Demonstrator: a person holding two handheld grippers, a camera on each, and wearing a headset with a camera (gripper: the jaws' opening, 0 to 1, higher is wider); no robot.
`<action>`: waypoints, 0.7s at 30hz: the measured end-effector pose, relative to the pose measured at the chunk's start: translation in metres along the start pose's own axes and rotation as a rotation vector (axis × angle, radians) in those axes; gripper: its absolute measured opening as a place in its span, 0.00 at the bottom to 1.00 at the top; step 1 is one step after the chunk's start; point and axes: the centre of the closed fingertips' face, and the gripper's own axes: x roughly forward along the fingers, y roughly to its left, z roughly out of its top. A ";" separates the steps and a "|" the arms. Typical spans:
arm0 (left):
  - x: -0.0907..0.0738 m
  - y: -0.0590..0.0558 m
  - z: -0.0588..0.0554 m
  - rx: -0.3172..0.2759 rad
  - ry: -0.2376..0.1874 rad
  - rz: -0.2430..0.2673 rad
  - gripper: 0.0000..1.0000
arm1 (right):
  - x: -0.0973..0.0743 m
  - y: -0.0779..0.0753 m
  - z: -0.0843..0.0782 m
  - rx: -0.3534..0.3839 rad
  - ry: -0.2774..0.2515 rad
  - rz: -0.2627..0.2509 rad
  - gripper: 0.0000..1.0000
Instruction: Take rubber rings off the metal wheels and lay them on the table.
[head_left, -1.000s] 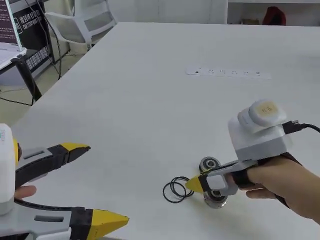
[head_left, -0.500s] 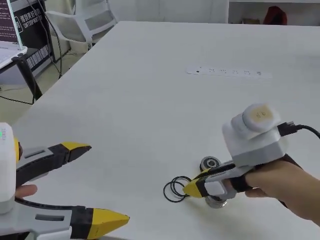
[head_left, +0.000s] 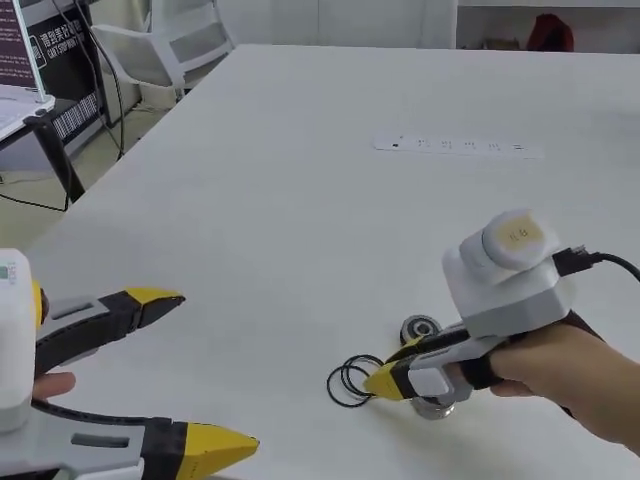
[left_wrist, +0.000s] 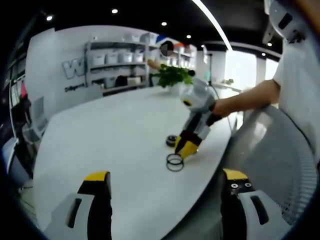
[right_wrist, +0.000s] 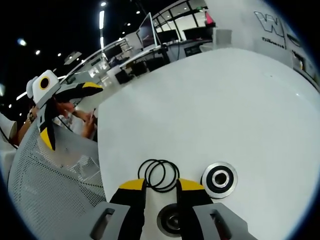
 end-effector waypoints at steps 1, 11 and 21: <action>0.000 0.000 0.000 0.000 0.000 0.000 0.92 | 0.000 0.000 0.000 0.003 0.004 0.001 0.21; 0.000 -0.001 0.001 0.008 0.007 -0.004 0.92 | 0.000 0.003 0.001 0.006 0.000 0.017 0.22; 0.000 -0.001 0.001 0.012 0.011 -0.004 0.92 | -0.001 0.005 0.003 0.006 -0.006 0.023 0.22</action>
